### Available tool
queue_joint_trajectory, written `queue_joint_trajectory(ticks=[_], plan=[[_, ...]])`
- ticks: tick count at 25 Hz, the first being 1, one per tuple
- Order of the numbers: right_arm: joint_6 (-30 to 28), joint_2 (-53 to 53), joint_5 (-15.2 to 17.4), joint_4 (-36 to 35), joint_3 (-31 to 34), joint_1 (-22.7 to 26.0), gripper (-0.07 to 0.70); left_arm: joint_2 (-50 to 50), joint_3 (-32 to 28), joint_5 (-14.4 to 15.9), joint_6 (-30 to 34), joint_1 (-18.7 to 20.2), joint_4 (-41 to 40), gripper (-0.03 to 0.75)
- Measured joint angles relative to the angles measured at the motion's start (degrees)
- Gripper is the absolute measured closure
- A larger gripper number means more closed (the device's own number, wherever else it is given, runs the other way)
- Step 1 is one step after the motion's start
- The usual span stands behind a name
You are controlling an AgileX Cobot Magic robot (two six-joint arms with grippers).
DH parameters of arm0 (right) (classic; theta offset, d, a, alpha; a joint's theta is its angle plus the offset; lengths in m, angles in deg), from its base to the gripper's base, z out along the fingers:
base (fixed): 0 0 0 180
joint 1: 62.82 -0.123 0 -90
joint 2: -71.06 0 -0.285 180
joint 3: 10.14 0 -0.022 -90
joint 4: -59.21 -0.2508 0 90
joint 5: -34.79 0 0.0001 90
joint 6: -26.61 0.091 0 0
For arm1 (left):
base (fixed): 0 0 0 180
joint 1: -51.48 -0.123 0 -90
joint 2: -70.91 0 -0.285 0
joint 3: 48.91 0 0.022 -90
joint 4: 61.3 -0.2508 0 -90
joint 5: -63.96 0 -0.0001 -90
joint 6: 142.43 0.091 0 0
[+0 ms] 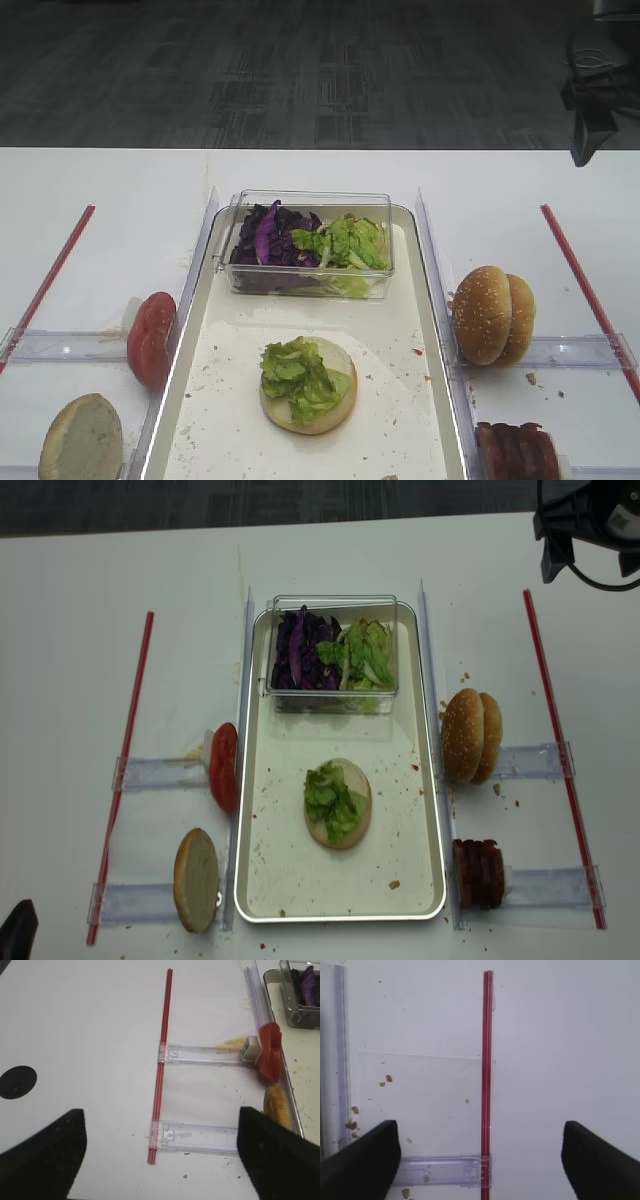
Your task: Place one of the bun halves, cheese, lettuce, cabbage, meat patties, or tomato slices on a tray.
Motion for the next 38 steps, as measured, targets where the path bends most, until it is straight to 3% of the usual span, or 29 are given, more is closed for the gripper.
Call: queue_joint_trajectory(ticks=[5, 9, 12, 27, 34, 38], plan=[[-0.5, 0.0, 1.9, -0.5, 0.0, 0.7, -0.046, 0.0, 0.0, 0.0, 0.0, 0.0, 0.0, 0.116], [-2.2, 0.0, 6.3, -2.9, 0.0, 0.7, -0.046, 0.0, 0.0, 0.0, 0.0, 0.0, 0.0, 0.116], [-2.5, 2.0, 7.3, -4.6, 2.1, 0.7, -0.046, 0.0, 0.0, 0.0, 0.0, 0.0, 0.0, 0.116], [-3.0, 39.2, 4.3, -4.7, 40.2, 0.7, -0.046, 0.0, 0.0, 0.0, 0.0, 0.0, 0.0, 0.117], [-3.0, 59.8, 4.5, -4.6, 51.6, 0.7, -0.041, 0.0, 0.0, 0.0, 0.0, 0.0, 0.0, 0.117], [-2.8, 71.6, 4.5, -4.2, 53.1, 0.7, 0.016, 0.0, 0.0, 0.0, 0.0, 0.0, 0.0, 0.117]])
